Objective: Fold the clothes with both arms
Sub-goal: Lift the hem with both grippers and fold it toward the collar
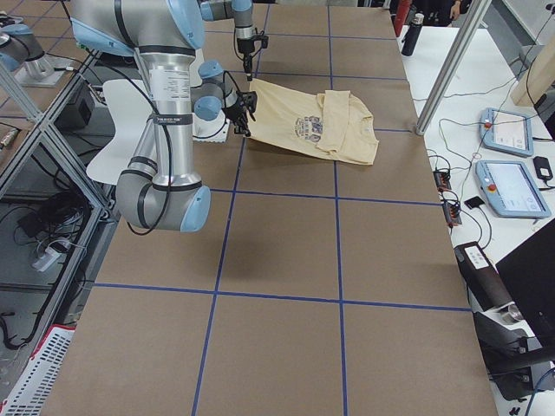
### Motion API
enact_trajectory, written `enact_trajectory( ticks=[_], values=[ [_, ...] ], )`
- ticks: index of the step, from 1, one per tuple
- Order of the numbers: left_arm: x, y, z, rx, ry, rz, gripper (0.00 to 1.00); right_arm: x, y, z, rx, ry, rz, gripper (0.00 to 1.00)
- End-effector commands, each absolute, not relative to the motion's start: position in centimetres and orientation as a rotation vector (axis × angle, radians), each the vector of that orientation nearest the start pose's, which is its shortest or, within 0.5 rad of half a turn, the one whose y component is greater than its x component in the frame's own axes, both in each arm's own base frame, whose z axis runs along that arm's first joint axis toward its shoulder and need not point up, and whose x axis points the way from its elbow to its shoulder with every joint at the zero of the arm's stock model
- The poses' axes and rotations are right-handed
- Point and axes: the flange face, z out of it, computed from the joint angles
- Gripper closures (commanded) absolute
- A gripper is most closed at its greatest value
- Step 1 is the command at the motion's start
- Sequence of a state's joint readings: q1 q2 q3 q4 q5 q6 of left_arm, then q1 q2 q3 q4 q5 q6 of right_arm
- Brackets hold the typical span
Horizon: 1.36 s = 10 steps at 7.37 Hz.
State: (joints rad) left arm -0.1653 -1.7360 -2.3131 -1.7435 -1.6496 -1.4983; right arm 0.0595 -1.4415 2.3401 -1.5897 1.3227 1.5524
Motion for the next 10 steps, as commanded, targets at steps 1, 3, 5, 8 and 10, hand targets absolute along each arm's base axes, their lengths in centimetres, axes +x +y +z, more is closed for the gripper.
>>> enact_trajectory(
  ticks=[1, 3, 5, 8, 10],
  values=[
    [35.1, -16.4, 17.7, -0.017, 1.143, 0.036, 1.00, -35.7, -13.9, 20.5, 0.146, -0.946, 0.034, 1.00],
    [33.1, -13.5, 16.0, -0.063, 1.174, 0.103, 1.00, -32.4, -11.5, 18.4, 0.107, -0.970, -0.036, 1.00],
    [36.0, -14.5, 18.0, -0.051, 1.100, 0.076, 1.00, -35.2, -14.2, 20.6, 0.159, -0.882, 0.035, 1.00],
    [45.7, -25.6, 21.5, 0.125, 0.926, -0.041, 1.00, -45.9, -27.0, 21.2, 0.300, -0.769, 0.189, 1.00],
    [44.0, -30.8, 22.5, 0.175, 0.890, -0.126, 1.00, -46.6, -34.8, 24.4, 0.376, -0.756, 0.257, 1.00]
  ],
)
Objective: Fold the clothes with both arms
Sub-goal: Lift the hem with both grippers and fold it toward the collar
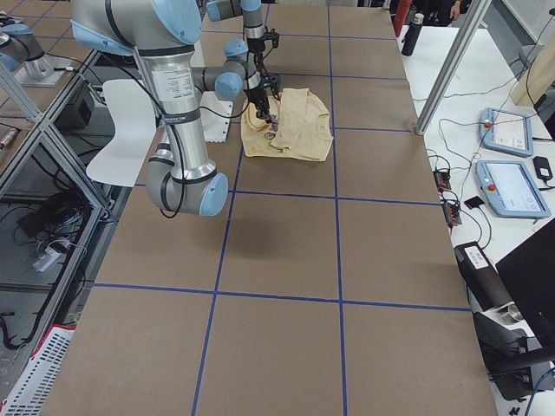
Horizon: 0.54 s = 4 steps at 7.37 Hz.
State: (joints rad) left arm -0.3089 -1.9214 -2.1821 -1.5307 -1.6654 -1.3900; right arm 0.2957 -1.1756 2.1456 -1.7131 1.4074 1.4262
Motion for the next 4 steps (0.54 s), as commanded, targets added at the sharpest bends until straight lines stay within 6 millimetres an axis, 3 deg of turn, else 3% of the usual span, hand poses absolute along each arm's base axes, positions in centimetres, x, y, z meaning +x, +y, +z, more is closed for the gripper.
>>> enact_trajectory(
  ticks=[1, 3, 4],
  values=[
    [42.6, -32.6, 22.5, 0.196, 0.886, -0.163, 1.00, -45.8, -36.6, 24.2, 0.400, -0.792, 0.284, 1.00],
    [39.9, -36.1, 20.9, 0.255, 0.905, -0.211, 1.00, -43.4, -39.7, 22.5, 0.408, -0.816, 0.298, 1.00],
    [39.1, -37.1, 21.0, 0.272, 0.898, -0.220, 1.00, -43.1, -40.5, 22.6, 0.415, -0.808, 0.305, 1.00]
  ],
)
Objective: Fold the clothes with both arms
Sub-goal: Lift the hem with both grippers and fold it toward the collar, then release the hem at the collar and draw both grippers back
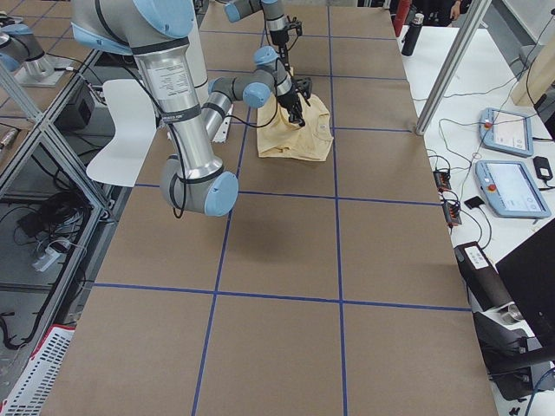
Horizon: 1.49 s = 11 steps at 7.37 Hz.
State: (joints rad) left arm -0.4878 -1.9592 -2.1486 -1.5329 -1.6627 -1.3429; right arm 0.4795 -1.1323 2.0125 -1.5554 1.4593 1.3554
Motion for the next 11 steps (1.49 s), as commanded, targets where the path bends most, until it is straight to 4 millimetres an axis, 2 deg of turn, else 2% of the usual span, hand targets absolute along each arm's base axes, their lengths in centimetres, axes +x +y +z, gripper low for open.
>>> enact_trajectory(
  ticks=[1, 2, 3, 4, 5, 6, 7, 8, 9, 11],
  values=[
    [39.4, -38.6, 22.0, 0.292, 0.878, -0.209, 1.00, -44.4, -41.4, 22.7, 0.410, -0.792, 0.308, 1.00],
    [41.4, -40.2, 24.2, 0.293, 0.872, -0.215, 1.00, -46.0, -42.3, 24.2, 0.396, -0.753, 0.306, 1.00],
    [43.3, -42.0, 26.7, 0.306, 0.871, -0.225, 1.00, -46.8, -42.8, 25.4, 0.388, -0.728, 0.305, 1.00],
    [45.1, -43.2, 29.0, 0.315, 0.864, -0.229, 1.00, -47.8, -43.3, 26.7, 0.389, -0.709, 0.289, 1.00],
    [46.6, -44.2, 30.7, 0.312, 0.852, -0.232, 1.00, -49.6, -44.4, 28.4, 0.390, -0.706, 0.290, 1.00],
    [47.4, -45.0, 32.0, 0.323, 0.826, -0.242, 1.00, -50.9, -45.1, 30.1, 0.394, -0.719, 0.288, 1.00],
    [48.1, -45.5, 33.3, 0.327, 0.819, -0.243, 1.00, -51.3, -45.5, 30.8, 0.400, -0.720, 0.282, 0.92],
    [47.9, -45.7, 33.2, 0.363, 0.826, -0.185, 0.24, -50.9, -45.9, 30.6, 0.417, -0.717, 0.251, 0.01],
    [47.0, -45.8, 32.1, 0.408, 0.838, -0.127, 0.00, -49.9, -47.0, 29.3, 0.410, -0.740, 0.250, 0.00],
    [44.4, -44.1, 29.2, 0.433, 0.910, -0.114, 0.00, -45.6, -48.2, 27.4, 0.346, -0.826, 0.162, 0.00]
  ],
)
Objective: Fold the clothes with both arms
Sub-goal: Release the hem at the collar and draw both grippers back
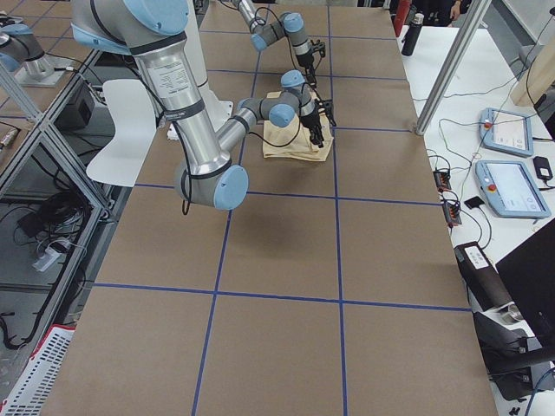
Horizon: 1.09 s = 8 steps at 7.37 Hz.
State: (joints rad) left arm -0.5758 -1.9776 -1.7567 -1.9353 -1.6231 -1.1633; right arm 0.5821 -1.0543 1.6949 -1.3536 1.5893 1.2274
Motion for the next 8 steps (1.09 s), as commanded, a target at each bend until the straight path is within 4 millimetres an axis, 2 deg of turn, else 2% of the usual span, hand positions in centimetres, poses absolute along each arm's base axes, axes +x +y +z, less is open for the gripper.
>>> enact_trajectory(
  ticks=[1, 2, 3, 4, 5, 6, 7, 8],
  values=[
    [42.7, -42.1, 29.4, 0.374, 0.954, -0.077, 0.00, -44.4, -47.8, 28.1, 0.361, -0.820, 0.121, 0.00],
    [41.6, -39.7, 29.9, 0.341, 0.976, -0.058, 0.00, -43.2, -47.0, 29.2, 0.368, -0.810, 0.093, 0.00],
    [43.8, -36.2, 31.7, 0.251, 0.977, -0.087, 0.00, -42.3, -46.4, 29.3, 0.379, -0.812, 0.083, 0.00],
    [46.2, -33.1, 31.9, 0.243, 1.000, -0.108, 0.00, -42.2, -46.3, 29.1, 0.382, -0.815, 0.082, 0.00],
    [48.2, -30.8, 32.3, 0.218, 0.997, -0.129, 0.10, -42.2, -46.3, 29.1, 0.382, -0.815, 0.082, 0.00],
    [49.1, -30.0, 32.6, 0.199, 0.994, -0.129, 0.29, -42.3, -46.3, 29.1, 0.382, -0.815, 0.081, 0.00],
    [49.2, -30.0, 32.7, 0.196, 0.992, -0.129, 0.40, -42.3, -46.3, 29.1, 0.384, -0.814, 0.082, 0.00],
    [49.6, -29.7, 32.9, 0.192, 0.989, -0.122, 0.41, -42.3, -46.3, 29.1, 0.385, -0.814, 0.082, 0.00]
  ],
)
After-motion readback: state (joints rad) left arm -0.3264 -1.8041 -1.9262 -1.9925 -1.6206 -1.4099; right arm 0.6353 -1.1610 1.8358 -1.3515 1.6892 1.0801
